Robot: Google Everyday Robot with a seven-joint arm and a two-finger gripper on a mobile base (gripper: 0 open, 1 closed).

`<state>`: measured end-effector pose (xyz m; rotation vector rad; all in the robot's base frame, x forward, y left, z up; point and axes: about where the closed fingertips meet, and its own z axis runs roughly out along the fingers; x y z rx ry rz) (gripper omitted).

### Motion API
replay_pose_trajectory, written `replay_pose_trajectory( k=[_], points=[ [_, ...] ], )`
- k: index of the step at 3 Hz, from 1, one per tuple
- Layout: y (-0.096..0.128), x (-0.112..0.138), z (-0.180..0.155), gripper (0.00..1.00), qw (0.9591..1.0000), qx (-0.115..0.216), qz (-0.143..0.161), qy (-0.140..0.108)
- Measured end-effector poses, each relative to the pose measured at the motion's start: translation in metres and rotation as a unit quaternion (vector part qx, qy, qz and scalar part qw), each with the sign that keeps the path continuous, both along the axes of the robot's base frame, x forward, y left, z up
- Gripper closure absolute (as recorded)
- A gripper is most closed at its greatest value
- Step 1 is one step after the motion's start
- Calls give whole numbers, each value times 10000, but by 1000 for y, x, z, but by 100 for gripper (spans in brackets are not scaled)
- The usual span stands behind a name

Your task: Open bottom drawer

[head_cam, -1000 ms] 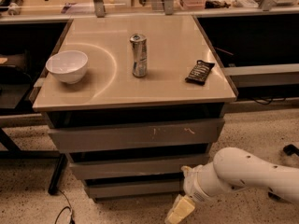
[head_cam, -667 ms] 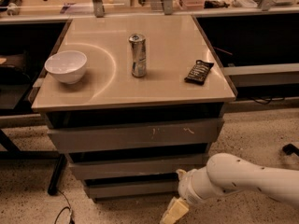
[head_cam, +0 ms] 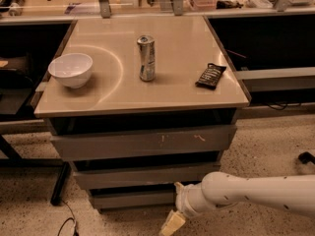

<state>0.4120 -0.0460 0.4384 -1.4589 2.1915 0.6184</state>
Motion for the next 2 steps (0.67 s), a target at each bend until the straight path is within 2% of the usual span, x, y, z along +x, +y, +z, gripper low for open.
replay_pose_trajectory(
  k=[1, 2],
  points=[
    [7, 10, -30, 0, 10000, 34, 57, -74],
    [9, 14, -67, 0, 9999, 81, -55, 95]
  ],
)
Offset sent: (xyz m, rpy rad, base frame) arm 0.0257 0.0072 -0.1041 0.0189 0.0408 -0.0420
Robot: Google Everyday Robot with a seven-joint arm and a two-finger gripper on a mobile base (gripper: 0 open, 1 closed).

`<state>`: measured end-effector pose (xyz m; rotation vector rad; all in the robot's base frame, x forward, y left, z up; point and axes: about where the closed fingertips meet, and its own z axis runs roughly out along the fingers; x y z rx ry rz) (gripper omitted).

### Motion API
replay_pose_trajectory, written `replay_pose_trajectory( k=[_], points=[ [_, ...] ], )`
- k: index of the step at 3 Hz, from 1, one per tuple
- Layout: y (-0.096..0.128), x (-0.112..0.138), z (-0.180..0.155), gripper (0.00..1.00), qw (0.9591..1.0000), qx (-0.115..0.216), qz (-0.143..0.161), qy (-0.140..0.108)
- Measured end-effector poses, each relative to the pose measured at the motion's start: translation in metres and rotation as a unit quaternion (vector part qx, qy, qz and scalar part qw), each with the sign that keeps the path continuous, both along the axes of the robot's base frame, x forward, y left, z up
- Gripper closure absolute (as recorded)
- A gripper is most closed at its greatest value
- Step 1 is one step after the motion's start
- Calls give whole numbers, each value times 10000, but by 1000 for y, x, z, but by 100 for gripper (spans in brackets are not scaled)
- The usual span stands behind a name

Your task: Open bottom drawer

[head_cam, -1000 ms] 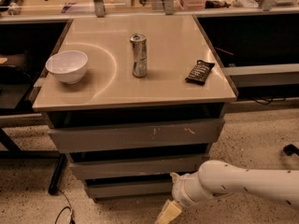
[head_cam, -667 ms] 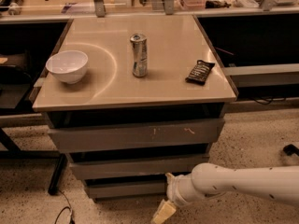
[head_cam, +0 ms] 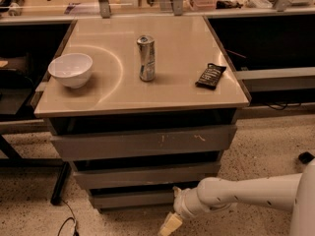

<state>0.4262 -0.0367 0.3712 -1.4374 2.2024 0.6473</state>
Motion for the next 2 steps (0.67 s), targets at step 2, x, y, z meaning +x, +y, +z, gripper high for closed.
replay_pose_trajectory(
  k=[2],
  points=[
    [1, 3, -30, 0, 9998, 100, -102, 119]
  ],
)
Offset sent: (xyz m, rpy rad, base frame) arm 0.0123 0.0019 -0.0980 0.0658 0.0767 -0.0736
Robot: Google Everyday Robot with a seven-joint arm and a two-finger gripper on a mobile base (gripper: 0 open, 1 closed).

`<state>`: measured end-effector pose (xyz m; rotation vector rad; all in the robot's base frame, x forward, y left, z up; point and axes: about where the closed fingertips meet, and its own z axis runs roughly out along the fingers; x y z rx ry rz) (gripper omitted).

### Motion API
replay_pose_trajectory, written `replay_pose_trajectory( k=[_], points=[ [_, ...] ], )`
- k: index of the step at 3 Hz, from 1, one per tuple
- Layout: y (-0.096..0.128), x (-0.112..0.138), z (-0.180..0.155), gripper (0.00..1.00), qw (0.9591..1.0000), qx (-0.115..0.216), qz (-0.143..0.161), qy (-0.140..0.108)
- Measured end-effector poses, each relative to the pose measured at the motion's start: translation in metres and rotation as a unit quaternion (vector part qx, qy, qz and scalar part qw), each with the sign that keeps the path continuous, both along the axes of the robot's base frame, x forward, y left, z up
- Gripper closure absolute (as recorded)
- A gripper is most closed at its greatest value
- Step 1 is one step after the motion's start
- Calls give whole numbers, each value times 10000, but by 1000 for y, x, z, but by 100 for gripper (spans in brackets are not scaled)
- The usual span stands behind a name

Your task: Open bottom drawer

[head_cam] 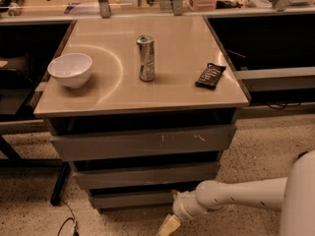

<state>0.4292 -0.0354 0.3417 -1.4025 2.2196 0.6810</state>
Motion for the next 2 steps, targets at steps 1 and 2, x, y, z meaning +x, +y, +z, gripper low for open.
replay_pose_trajectory(
  k=[1, 2],
  points=[
    [-4, 12, -45, 0, 9998, 48, -214, 16],
    [-10, 24, -75, 0, 9994, 1, -342, -82]
  ],
)
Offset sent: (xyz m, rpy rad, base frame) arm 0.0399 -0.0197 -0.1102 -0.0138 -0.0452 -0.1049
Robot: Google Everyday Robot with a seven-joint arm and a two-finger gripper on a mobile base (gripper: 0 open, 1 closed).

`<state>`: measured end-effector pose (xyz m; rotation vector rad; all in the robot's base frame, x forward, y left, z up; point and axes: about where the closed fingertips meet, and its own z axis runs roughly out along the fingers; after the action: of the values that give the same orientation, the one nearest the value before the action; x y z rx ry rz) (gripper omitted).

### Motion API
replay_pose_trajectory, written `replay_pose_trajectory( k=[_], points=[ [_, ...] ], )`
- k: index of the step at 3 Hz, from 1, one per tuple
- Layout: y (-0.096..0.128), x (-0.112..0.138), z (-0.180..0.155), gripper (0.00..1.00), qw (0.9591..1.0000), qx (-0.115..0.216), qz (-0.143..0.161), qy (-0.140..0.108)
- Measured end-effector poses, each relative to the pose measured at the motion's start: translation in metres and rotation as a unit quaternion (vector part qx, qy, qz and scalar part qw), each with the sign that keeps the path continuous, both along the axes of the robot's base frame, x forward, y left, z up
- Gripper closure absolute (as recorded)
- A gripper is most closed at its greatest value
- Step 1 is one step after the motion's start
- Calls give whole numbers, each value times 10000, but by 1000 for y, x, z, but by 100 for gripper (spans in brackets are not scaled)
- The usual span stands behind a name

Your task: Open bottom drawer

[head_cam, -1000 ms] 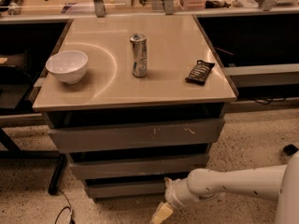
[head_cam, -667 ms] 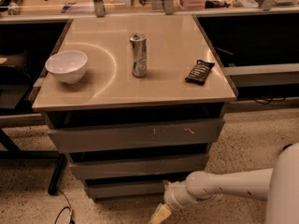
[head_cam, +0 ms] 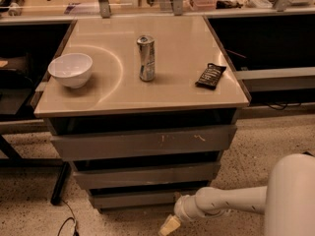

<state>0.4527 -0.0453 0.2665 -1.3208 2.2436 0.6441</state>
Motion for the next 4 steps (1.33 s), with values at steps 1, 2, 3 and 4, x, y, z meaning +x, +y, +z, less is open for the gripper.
replay_pose_trajectory(
  k=[1, 2, 3, 4],
  points=[
    [-9, 15, -17, 0, 9998, -122, -70, -157],
    [-12, 30, -32, 0, 9993, -206, -95, -295],
    [-16, 45, -40, 0, 9987, -292, -87, -406],
    [-17, 59, -47, 0, 9982, -353, -46, -479]
  ],
)
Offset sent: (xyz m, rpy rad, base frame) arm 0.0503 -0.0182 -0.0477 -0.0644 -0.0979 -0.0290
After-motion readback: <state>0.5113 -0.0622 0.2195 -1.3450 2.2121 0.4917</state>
